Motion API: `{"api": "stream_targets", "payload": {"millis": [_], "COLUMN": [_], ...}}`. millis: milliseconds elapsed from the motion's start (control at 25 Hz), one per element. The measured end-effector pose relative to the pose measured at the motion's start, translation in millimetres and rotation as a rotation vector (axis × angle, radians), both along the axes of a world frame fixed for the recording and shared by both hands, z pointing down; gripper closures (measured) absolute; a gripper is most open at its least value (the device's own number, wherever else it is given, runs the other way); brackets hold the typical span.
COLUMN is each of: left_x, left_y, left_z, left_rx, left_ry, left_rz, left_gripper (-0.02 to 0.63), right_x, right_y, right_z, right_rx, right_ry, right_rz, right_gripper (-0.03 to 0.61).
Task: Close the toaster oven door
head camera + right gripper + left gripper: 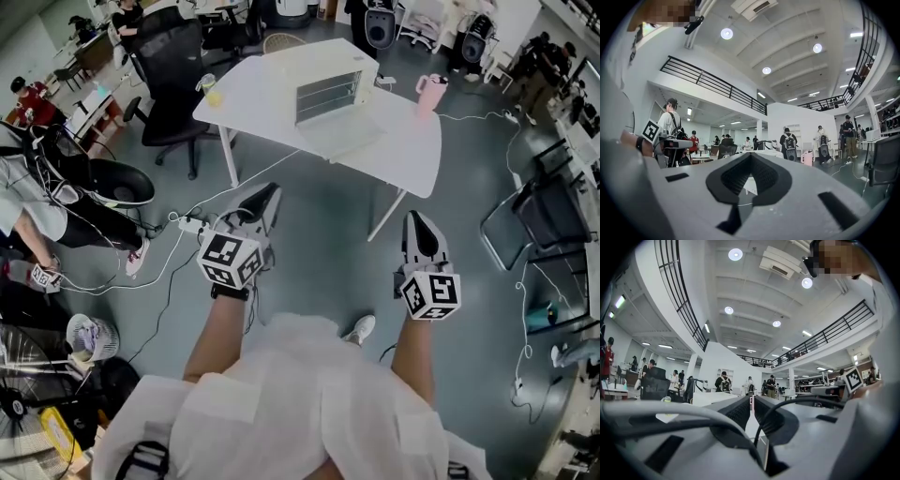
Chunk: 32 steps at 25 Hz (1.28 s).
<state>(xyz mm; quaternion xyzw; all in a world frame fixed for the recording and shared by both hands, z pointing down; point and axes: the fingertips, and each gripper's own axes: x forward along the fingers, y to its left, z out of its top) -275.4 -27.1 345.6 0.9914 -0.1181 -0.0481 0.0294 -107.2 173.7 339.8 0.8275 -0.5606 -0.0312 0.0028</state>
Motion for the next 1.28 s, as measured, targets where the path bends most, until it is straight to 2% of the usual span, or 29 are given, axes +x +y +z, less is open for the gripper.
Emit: {"api": "stream_targets", "payload": {"millis": [280, 560, 920, 1280], "left_x": [10, 40, 122, 210], "left_y": [6, 12, 32, 65], "left_z": [3, 7, -5, -17], "left_rx": [-0.008, -0.019, -0.02, -0.025], "left_ry": [-0.005, -0.017, -0.004, 0.008], "left_rz": [0.01, 0.015, 0.018, -0.008], "left_gripper": [0.589, 0.589, 0.589, 0.589], "right_x": [10, 39, 117, 200], "right_y": [8, 13, 33, 51], "right_z": [1, 2, -5, -17], "right_rx": [0.006, 0.014, 0.009, 0.0], "right_ry": [-0.011, -0.033, -0.042, -0.039], "right_rz": [0.017, 0.018, 0.013, -0.054], "right_gripper": [0.574, 0.574, 0.574, 0.574]}}
